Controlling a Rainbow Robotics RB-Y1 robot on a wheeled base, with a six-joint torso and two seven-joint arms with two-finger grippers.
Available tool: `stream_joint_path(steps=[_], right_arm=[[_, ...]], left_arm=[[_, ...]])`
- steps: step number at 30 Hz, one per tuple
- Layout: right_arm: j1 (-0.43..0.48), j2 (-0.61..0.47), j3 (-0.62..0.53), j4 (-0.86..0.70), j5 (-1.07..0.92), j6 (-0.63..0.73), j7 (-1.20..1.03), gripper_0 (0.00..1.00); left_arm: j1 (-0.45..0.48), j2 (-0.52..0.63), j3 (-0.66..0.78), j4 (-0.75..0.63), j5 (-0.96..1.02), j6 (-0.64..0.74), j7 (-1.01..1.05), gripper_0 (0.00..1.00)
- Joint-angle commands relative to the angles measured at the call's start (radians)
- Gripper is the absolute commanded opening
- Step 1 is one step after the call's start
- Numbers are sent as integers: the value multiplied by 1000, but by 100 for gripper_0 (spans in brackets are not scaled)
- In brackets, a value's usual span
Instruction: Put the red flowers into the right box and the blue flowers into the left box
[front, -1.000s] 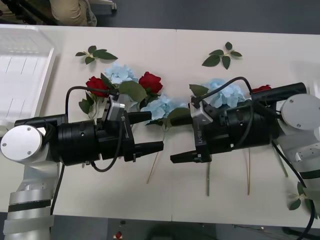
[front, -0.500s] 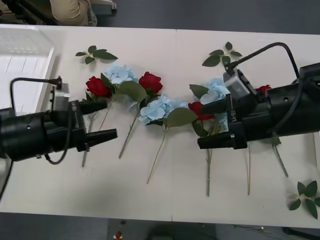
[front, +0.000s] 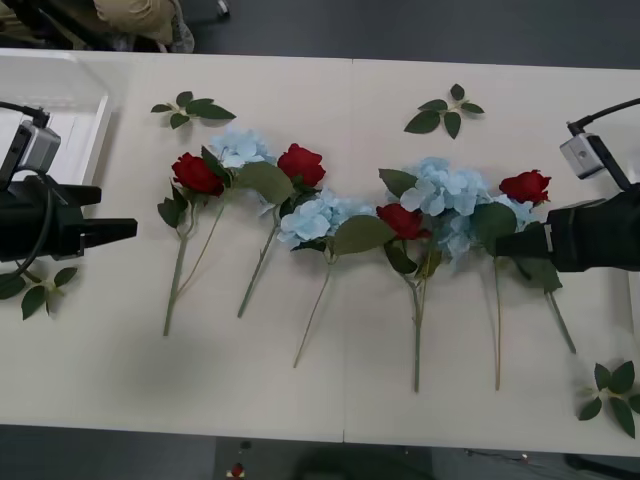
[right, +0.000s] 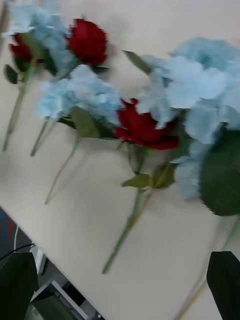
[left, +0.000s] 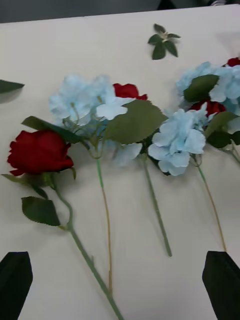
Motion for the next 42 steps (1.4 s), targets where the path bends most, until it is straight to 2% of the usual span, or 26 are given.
stream_joint_path(steps=[1,6,11,19,29,37,42], right_arm=[[-38,-32,16,53,96,-31,-91,100],[-91,-56,54,164,256,-57,-96,100],[-145,-88,120,294,338,-130,-99,100],[-210,-122,243,466,380,-265,-96,100],[-291,-122,390,613,391,-382,-94,100],[-343,-88,480,701,403,-466,-94,100],[-357,-58,490,731,409,-491,-91,100]], left_arm=[[-66,29,-61,-32,-106,-6,229,100],[-136,29,-155,-25,-304,-6,438,100],[-200,29,-225,47,-424,-20,533,100],[-318,29,-308,224,-559,-52,539,100],[-442,-11,-454,488,-609,-195,531,100],[-504,-46,-566,548,-718,-196,531,100],[-513,-58,-598,549,-731,-196,531,100]])
